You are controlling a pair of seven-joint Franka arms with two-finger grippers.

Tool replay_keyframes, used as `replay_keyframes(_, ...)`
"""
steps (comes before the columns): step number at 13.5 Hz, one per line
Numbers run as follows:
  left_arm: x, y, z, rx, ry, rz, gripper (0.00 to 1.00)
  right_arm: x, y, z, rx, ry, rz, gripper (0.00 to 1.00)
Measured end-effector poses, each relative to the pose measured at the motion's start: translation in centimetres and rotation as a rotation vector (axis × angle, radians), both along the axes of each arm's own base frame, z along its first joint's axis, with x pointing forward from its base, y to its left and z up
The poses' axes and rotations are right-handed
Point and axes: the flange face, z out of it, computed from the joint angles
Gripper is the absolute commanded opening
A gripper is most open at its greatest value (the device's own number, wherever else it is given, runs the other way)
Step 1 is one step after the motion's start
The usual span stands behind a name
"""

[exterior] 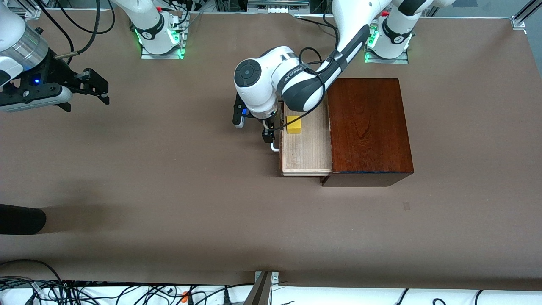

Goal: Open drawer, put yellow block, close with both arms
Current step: 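Push the drawer shut into the box with the left gripper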

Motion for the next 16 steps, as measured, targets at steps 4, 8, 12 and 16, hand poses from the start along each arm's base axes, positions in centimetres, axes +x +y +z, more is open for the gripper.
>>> replay_keyframes(4, 0.4, 0.8, 0.4, 0.018, 0.005, 0.021, 1.0, 0.0, -0.1, 0.0, 0.0, 0.0, -0.001, 1.0)
replay_keyframes(8, 1.2, 3.2, 0.6, 0.04, 0.013, 0.058, 1.0, 0.0, -0.1, 0.0, 0.0, 0.0, -0.002, 1.0)
replay_keyframes(12, 3.1, 7.9, 1.1, 0.069, 0.031, 0.087, 1.0, 0.0, -0.1, 0.0, 0.0, 0.0, -0.002, 1.0)
replay_keyframes(16, 3.5, 11.4, 1.0, 0.097, 0.059, 0.085, 1.0, 0.0, -0.1, 0.0, 0.0, 0.0, -0.002, 1.0)
